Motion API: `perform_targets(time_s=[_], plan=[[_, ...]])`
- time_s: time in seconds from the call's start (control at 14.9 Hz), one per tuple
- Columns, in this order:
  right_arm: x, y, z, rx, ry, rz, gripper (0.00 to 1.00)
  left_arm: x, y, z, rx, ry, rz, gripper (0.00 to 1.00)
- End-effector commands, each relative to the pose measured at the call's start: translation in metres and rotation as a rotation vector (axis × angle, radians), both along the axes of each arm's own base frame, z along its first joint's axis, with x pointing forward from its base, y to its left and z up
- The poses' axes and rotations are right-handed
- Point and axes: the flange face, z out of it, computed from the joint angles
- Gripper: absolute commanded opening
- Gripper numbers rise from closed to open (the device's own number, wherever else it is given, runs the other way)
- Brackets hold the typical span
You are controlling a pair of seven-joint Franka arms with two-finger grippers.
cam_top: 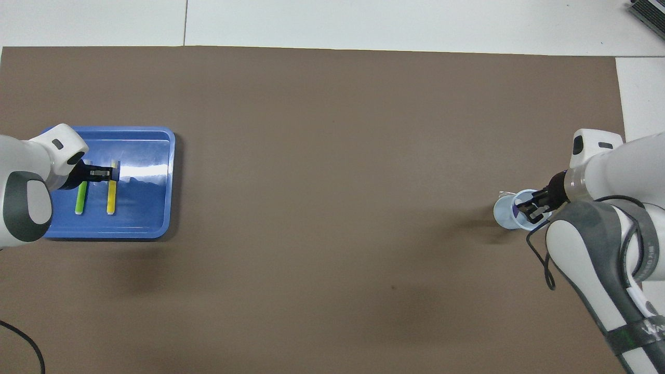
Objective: Transfer and insert pens with both arms
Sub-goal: 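Insert the purple pen into the white cup with the right gripper, then grasp the yellow pen with the left gripper while the right gripper withdraws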
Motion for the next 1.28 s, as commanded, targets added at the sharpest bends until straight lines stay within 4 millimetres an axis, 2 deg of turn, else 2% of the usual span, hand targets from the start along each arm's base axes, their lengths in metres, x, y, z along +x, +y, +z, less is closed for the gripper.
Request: perform_targets(time_s=[0.0,0.34,0.4,0.6,0.74,0.87,0.94,1.01,1.21], plan=[[-0.006,0.001,0.006,0.021,-0.016,0.016,0.61,0.004,0.005,-0.009,0.019,-0.019,-0.022,0.49],[-0.001,0.022,0.012,0.047,-0.025,0.022,0.61,0.004,0.005,-0.016,0.019,-0.028,-0.027,0.46],[0.0,0.026,0.012,0.094,-0.024,-0.014,0.61,0.004,0.005,-0.018,0.019,-0.028,-0.036,0.43],[-0.001,0.03,0.012,0.125,-0.018,-0.091,0.61,-0.002,0.007,-0.025,0.02,-0.012,-0.047,0.15],[-0.002,0.042,0.013,0.144,-0.014,-0.1,0.61,-0.004,0.006,-0.026,0.021,-0.006,-0.054,0.14],[-0.002,0.047,0.013,0.171,-0.006,-0.167,0.62,-0.007,0.005,-0.029,0.026,0.001,-0.061,0.15],[-0.002,0.052,0.013,0.185,-0.001,-0.194,0.62,-0.008,0.005,-0.03,0.026,0.003,-0.061,0.12],[-0.003,0.057,0.013,0.2,0.004,-0.22,0.64,-0.01,0.006,-0.031,0.027,0.0,-0.057,0.0],[-0.004,0.067,0.014,0.211,0.014,-0.281,0.67,-0.01,0.006,-0.03,0.02,0.022,-0.026,0.0]])
